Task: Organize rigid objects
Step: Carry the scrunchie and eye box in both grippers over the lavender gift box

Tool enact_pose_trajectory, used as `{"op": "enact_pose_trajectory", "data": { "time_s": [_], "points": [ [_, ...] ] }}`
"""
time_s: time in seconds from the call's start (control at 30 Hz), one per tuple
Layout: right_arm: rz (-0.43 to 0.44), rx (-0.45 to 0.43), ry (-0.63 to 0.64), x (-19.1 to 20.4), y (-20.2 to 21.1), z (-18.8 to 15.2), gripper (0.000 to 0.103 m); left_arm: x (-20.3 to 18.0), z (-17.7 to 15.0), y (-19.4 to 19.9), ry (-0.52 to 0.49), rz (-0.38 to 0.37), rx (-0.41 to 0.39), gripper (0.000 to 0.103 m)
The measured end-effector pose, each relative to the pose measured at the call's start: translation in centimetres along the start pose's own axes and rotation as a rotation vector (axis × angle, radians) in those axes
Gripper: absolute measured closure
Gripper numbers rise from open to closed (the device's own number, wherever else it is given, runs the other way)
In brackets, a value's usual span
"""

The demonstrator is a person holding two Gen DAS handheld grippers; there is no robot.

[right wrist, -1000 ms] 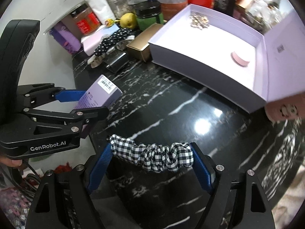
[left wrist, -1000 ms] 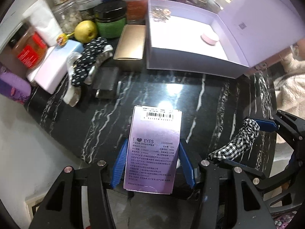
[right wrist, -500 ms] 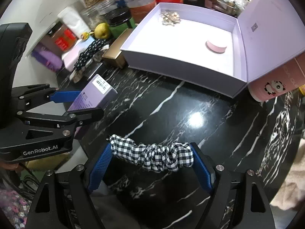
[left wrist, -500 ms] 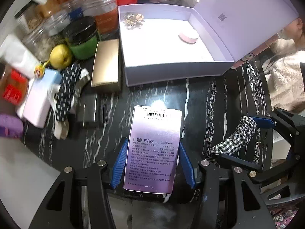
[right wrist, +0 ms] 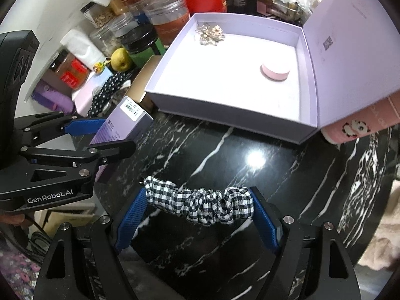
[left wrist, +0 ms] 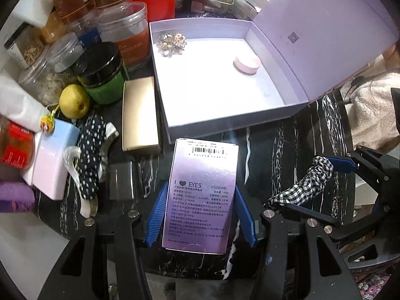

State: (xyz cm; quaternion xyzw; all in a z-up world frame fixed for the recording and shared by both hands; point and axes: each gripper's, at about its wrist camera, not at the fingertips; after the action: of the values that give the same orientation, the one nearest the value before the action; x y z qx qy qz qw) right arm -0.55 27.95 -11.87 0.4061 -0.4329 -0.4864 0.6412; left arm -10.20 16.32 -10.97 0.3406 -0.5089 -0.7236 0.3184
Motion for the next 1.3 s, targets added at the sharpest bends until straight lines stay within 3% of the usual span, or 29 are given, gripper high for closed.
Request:
{"op": "enact_pose_trajectory", "data": {
  "time_s": [0.7, 1.3],
  "points": [
    [-0.047, -0.022, -0.048, -3.1, 0.5, 5.1, 0.022, -0.4, 6.6, 0.3, -0.073, -0.033, -0.031, 0.051],
    [-0.089, -0.058, -0.096, -4.9, 0.4, 9.2, 0.022, 0.0, 11.2, -0.4, -0.094, -0.014, -0.046, 0.051]
  ]
}}
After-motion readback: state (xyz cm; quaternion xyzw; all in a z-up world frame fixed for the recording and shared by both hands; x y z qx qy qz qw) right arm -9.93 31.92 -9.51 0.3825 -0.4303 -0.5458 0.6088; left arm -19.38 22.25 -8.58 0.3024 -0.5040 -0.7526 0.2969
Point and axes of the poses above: each gripper's, at about its wrist camera, not at the fingertips, and y roughly against the way its jaws point, x to its left, z to its top, and after that the axes turned 8 degrees about y, right-handed
